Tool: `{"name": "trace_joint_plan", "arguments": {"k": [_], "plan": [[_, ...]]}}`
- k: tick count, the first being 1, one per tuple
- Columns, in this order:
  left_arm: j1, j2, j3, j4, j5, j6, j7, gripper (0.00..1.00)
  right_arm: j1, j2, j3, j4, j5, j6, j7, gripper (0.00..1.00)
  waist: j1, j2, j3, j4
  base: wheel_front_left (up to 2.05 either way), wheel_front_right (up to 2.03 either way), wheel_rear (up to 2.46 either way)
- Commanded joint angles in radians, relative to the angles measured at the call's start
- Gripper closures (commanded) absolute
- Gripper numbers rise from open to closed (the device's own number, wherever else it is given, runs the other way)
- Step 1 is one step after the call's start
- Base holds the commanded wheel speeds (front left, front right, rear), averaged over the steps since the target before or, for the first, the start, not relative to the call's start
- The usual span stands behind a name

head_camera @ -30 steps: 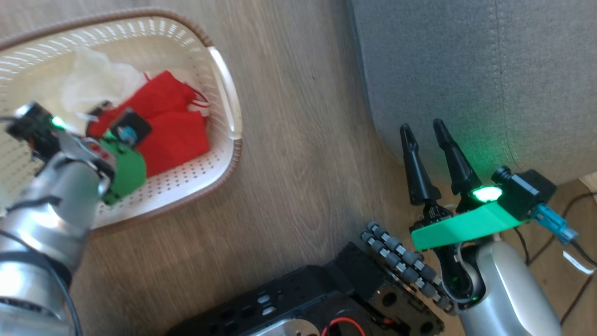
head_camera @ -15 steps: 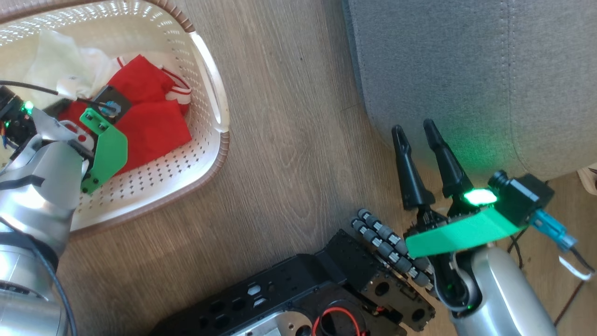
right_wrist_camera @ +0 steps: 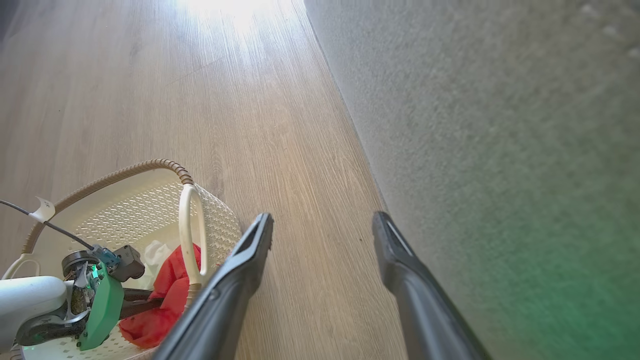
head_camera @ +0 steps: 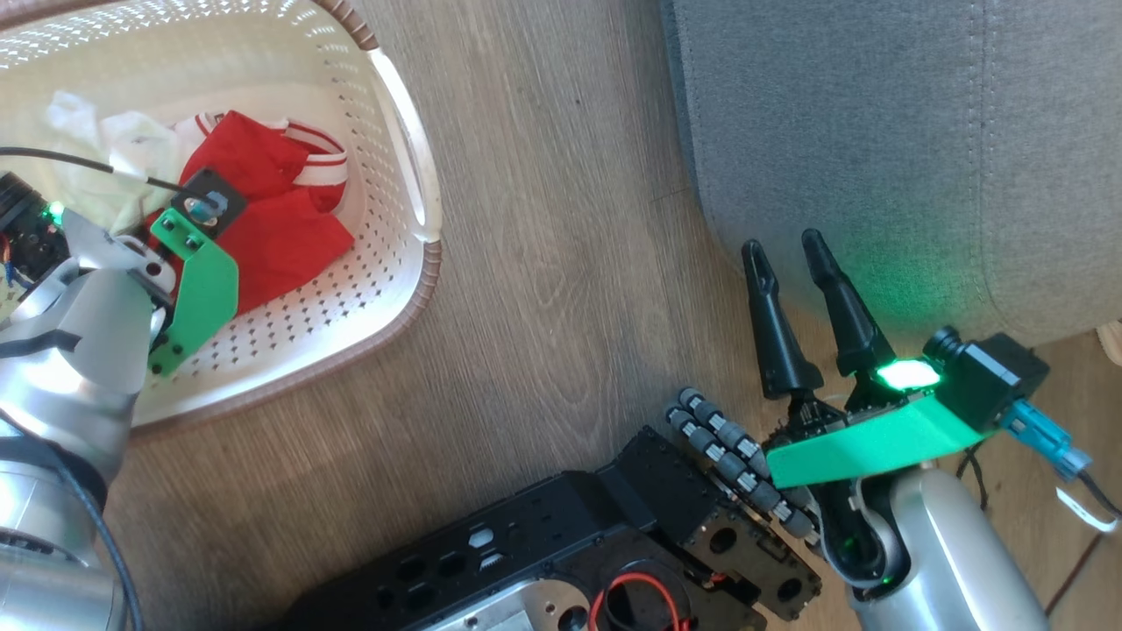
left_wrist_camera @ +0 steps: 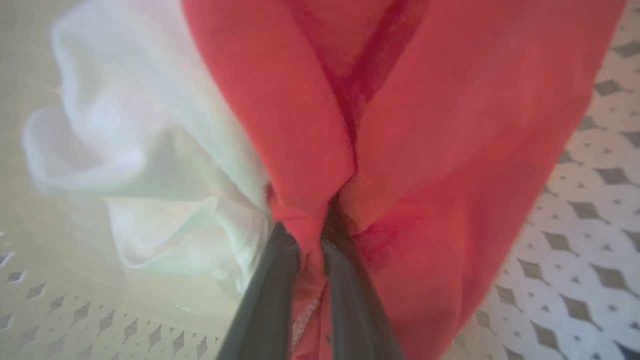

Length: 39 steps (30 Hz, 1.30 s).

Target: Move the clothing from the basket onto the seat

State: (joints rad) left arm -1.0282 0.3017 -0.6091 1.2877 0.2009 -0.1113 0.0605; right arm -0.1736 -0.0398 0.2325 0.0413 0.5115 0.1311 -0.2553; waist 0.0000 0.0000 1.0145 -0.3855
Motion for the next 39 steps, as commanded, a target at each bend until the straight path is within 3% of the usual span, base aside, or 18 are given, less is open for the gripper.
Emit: {"name": "trace_joint_plan", "arguments": {"k": [1,16,23,25,29,34,39], "plan": [[0.013,0.038,0.014,0.003,-0.012,-0.001,-0.007,1.00,0.033,-0.010,0.011,-0.021,-0.005,0.000,-0.006,0.00,0.0000,0.0000,-0.001,0.001,0.00,0.00,0.00],[0.011,0.028,0.039,0.003,-0.083,0.040,-0.140,1.00,-0.064,-0.010,0.029,0.000,-0.027,0.000,-0.006,0.00,0.0000,0.0000,-0.055,0.008,0.00,0.00,0.00],[0.059,-0.023,0.035,0.003,-0.107,0.045,-0.175,1.00,-0.088,-0.010,0.001,0.021,-0.064,0.000,-0.006,0.00,0.0000,0.0000,-0.146,0.055,0.00,0.00,0.00],[0.069,-0.047,0.051,-0.004,-0.126,0.093,-0.228,1.00,-0.085,-0.010,-0.017,0.032,-0.088,0.000,-0.006,0.00,0.0000,0.0000,-0.192,0.082,0.00,0.00,0.00],[0.118,-0.093,0.071,-0.010,-0.163,0.128,-0.298,1.00,-0.076,-0.010,-0.039,0.046,-0.116,0.000,-0.006,0.00,0.0000,0.0000,-0.276,0.121,0.00,0.00,0.00],[0.173,-0.136,0.092,-0.073,-0.207,0.141,-0.321,1.00,-0.049,-0.010,-0.053,0.070,-0.154,0.000,-0.006,0.00,0.0000,0.0000,-0.390,0.169,0.00,0.00,0.00],[0.280,-0.144,0.111,-0.281,-0.247,0.143,-0.322,1.00,-0.025,-0.010,-0.068,0.094,-0.178,0.000,-0.006,0.00,0.0000,0.0000,-0.498,0.206,0.00,0.00,0.00]]}}
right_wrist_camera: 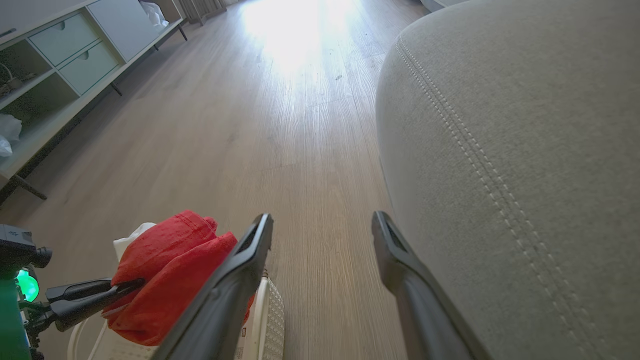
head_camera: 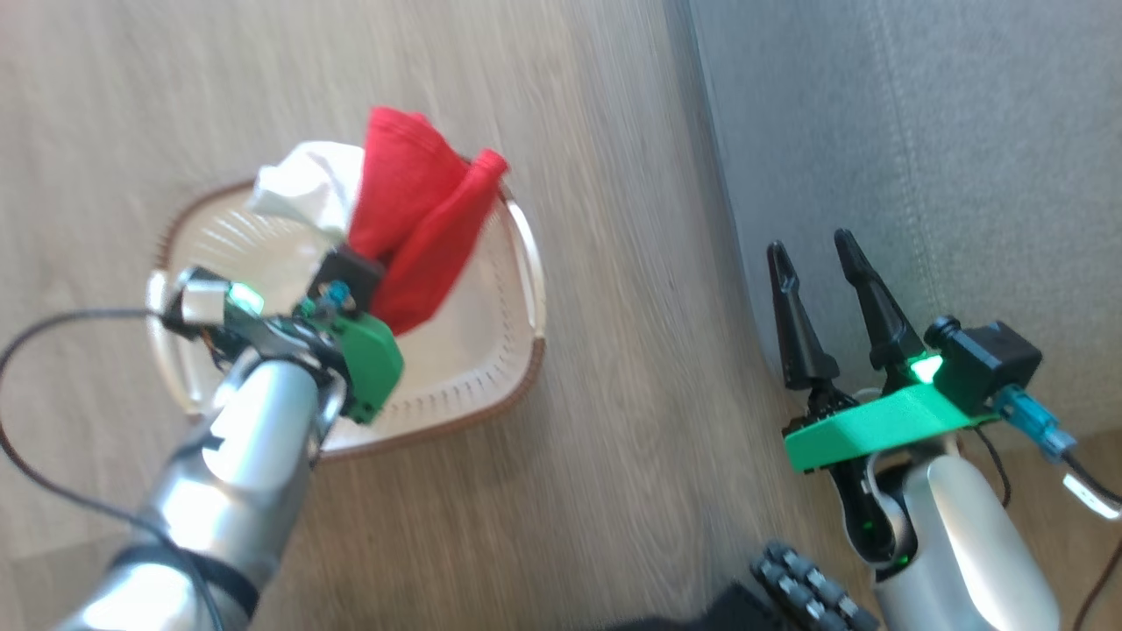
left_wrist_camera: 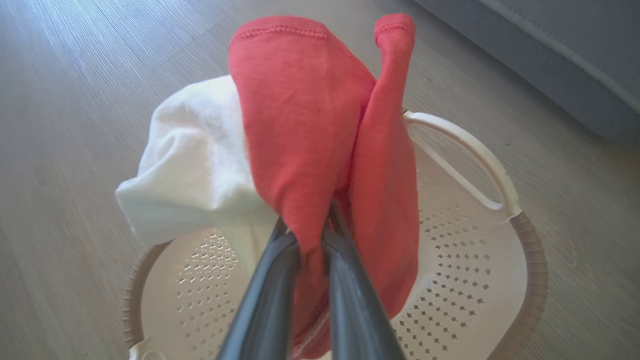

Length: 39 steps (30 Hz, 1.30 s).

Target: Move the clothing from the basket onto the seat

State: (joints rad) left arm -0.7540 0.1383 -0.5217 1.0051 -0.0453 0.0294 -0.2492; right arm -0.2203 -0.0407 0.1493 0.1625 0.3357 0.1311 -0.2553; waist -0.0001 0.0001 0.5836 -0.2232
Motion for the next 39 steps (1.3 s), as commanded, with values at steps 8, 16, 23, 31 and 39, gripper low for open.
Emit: {"name": "trace_joint_plan", "arguments": {"k": [8,16,23,31,39], "plan": [[0.170,0.017,0.064,-0.251,-0.039,0.013,-0.012,1.00,0.067,-0.009,0.016,0.026,-0.053,0.000,-0.006,0.00,0.0001,-0.0001,-0.234,0.095,0.00,0.00,0.00],[0.321,0.002,0.122,-0.435,-0.050,0.037,-0.012,1.00,0.120,-0.019,0.017,0.063,-0.056,0.000,-0.006,0.00,0.0001,-0.0001,-0.390,0.119,0.00,0.00,0.00],[0.433,-0.023,0.203,-0.679,-0.046,0.036,-0.013,1.00,0.185,-0.039,0.028,0.067,-0.023,0.000,-0.006,0.00,0.0001,-0.0001,-0.496,0.139,0.00,0.00,0.00],[0.470,-0.039,0.265,-0.886,-0.019,0.024,-0.013,1.00,0.208,-0.050,0.035,0.067,-0.020,0.000,-0.006,0.00,0.0001,-0.0001,-0.536,0.143,0.00,0.00,0.00],[0.447,-0.067,0.293,-1.080,-0.004,0.014,-0.013,1.00,0.219,-0.055,0.026,0.033,-0.029,0.000,-0.006,0.00,0.0001,-0.0001,-0.536,0.141,0.00,0.00,0.00]]}}
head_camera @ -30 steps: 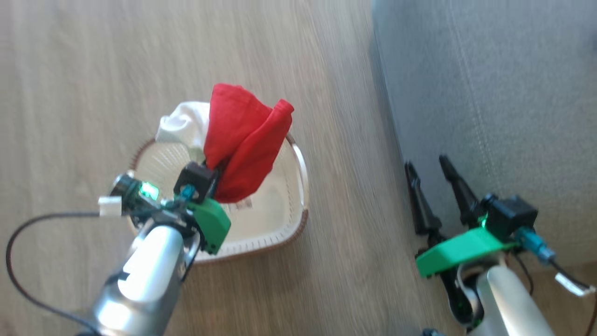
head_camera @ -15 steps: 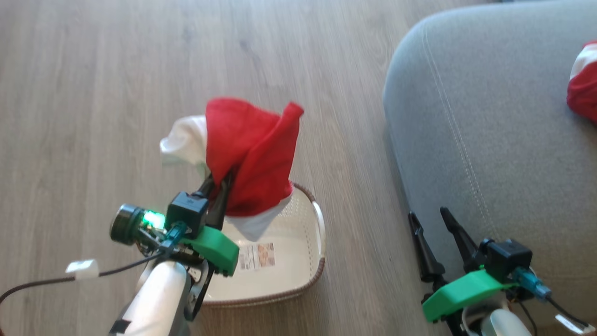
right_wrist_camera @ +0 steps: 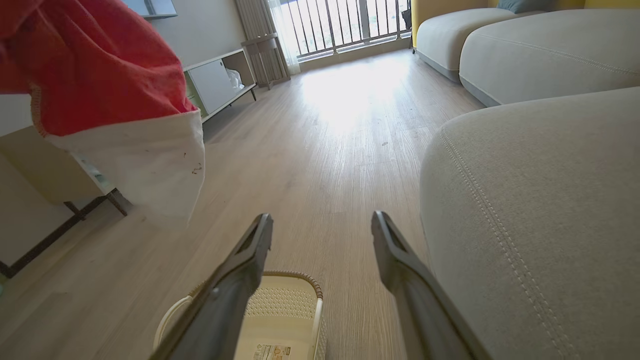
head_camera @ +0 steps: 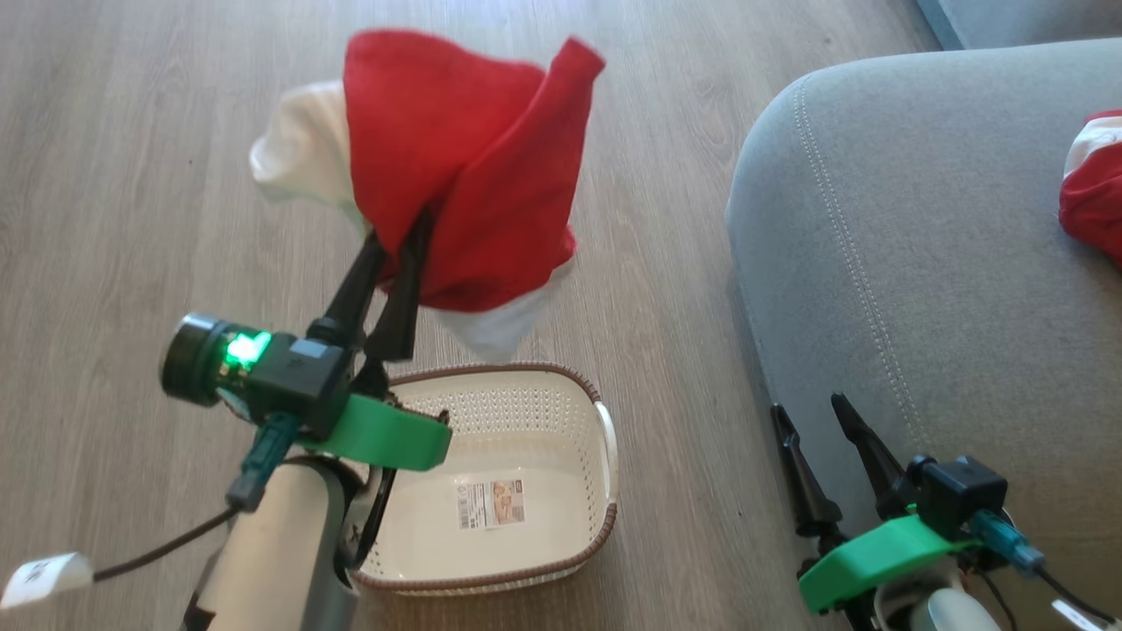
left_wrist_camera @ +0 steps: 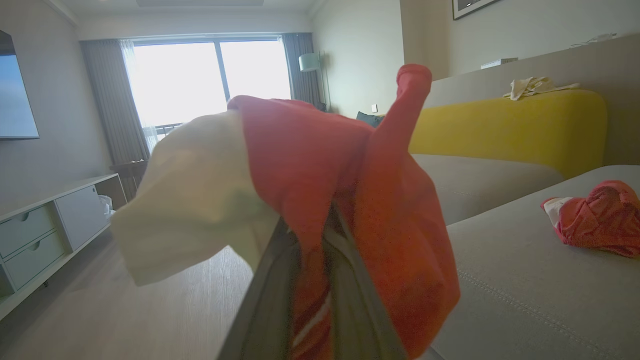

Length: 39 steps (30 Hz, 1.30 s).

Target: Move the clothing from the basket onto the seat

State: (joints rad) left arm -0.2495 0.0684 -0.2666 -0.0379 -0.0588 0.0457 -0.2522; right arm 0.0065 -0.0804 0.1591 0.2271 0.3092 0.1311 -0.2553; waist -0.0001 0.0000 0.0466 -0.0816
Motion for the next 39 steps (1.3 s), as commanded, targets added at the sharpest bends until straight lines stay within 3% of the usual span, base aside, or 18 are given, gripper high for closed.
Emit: {"name": "trace_joint_plan", "arguments": {"k": [1,5,12,20,26,39], "plan": [[-0.061,0.000,0.038,-0.055,0.008,-0.003,-0.009,1.00,-0.006,-0.015,0.016,-0.035,-0.003,0.000,-0.006,0.00,0.0001,0.0000,0.002,-0.001,0.00,0.00,0.00],[-0.073,-0.009,0.026,-0.115,0.002,-0.017,-0.009,1.00,-0.004,-0.016,0.012,-0.046,-0.010,0.000,-0.006,0.00,0.0001,0.0000,0.005,-0.006,0.00,0.00,0.00],[-0.062,-0.016,-0.028,-0.143,-0.012,-0.081,-0.009,1.00,0.001,-0.015,0.008,-0.061,-0.021,0.000,-0.006,0.00,0.0001,0.0000,0.004,-0.012,0.00,0.00,0.00],[-0.041,-0.018,-0.162,-0.122,-0.009,-0.144,-0.010,1.00,0.007,-0.014,0.000,-0.068,-0.026,0.000,-0.006,0.00,0.0001,0.0000,0.006,-0.012,0.00,0.00,0.00],[-0.022,-0.018,-0.207,-0.115,-0.024,-0.141,-0.010,1.00,0.007,-0.009,-0.001,-0.068,-0.026,0.000,-0.006,0.00,0.0001,0.0000,0.009,-0.015,0.00,0.00,0.00],[-0.026,-0.018,-0.185,-0.113,-0.033,-0.124,-0.010,1.00,-0.004,-0.005,0.005,-0.073,-0.038,0.000,-0.006,0.00,0.0001,0.0000,0.014,-0.030,0.00,0.00,0.00]]}}
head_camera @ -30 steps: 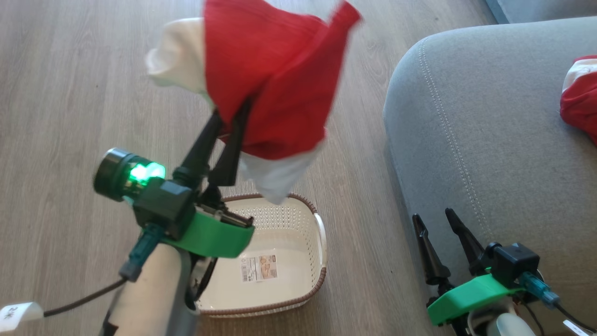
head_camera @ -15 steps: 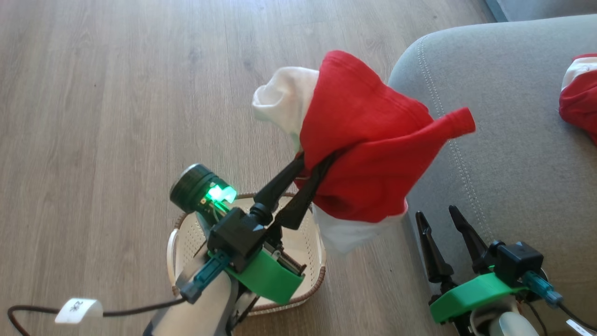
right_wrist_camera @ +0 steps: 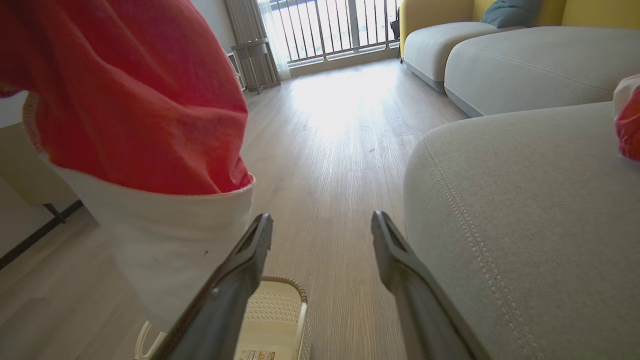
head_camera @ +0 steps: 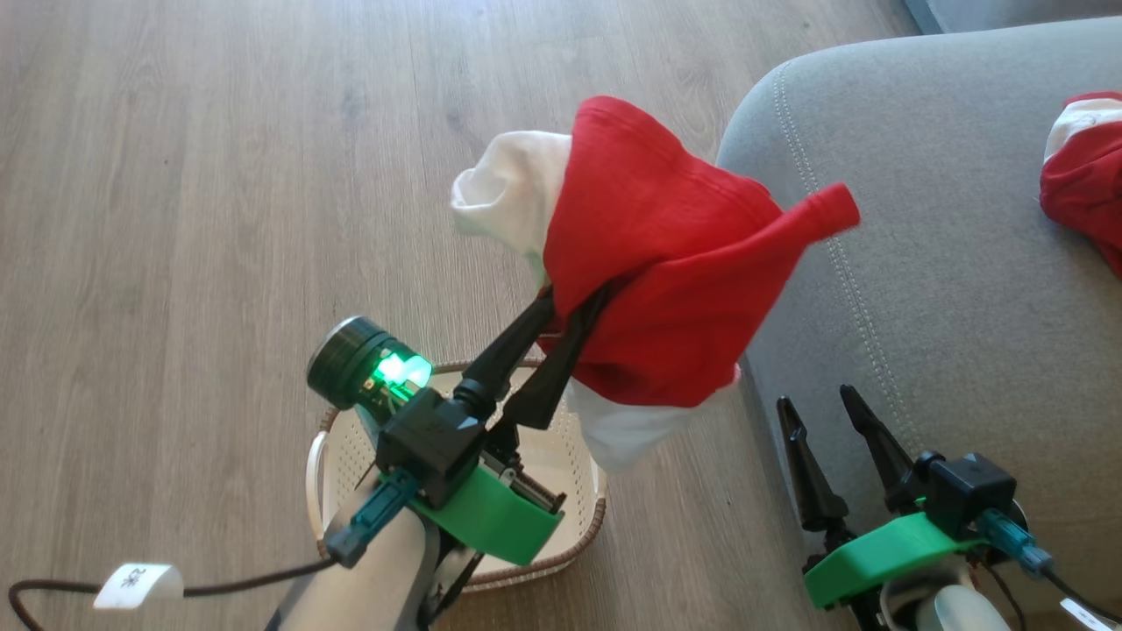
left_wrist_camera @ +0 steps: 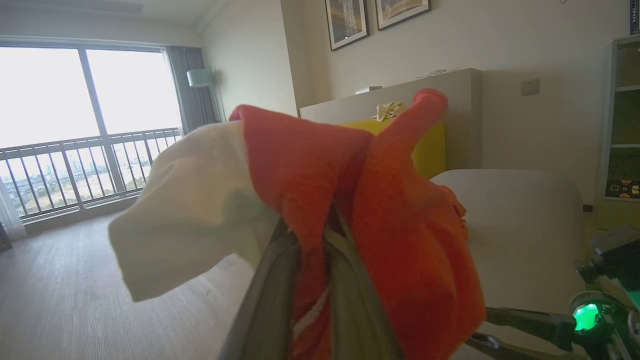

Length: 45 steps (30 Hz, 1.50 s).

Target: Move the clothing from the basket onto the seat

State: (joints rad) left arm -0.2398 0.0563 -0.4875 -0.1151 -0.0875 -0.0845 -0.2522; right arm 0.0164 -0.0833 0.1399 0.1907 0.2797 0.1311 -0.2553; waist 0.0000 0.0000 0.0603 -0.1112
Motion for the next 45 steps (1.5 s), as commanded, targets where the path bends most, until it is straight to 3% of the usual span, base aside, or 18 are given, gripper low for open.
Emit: {"name": "trace_joint_plan", "arguments": {"k": [1,8,18,23,45], "plan": [[-0.036,-0.006,0.040,-0.034,-0.005,0.006,-0.010,1.00,-0.015,-0.004,0.027,-0.038,-0.011,0.000,-0.006,0.00,0.0000,0.0000,0.001,-0.001,0.00,0.00,0.00],[-0.043,-0.006,0.082,-0.017,0.000,0.004,-0.010,1.00,-0.009,-0.036,0.046,-0.093,-0.027,0.000,-0.006,0.00,0.0000,0.0000,0.010,-0.004,0.00,0.00,0.00],[-0.054,-0.006,0.128,-0.007,0.015,-0.009,-0.010,1.00,0.003,-0.169,0.192,-0.280,-0.091,0.000,-0.006,0.00,0.0000,0.0000,0.023,-0.009,0.00,0.00,0.00],[-0.053,-0.006,0.134,-0.003,0.016,-0.014,-0.010,1.00,-0.003,-0.231,0.262,-0.319,-0.181,0.000,-0.006,0.00,0.0000,0.0000,0.023,-0.008,0.00,0.00,0.00],[-0.027,-0.006,-0.007,-0.009,0.016,-0.035,-0.010,1.00,-0.092,-0.237,0.279,-0.249,-0.250,0.000,-0.006,0.00,0.0000,0.0000,-0.010,0.029,0.00,0.00,0.00]]}}
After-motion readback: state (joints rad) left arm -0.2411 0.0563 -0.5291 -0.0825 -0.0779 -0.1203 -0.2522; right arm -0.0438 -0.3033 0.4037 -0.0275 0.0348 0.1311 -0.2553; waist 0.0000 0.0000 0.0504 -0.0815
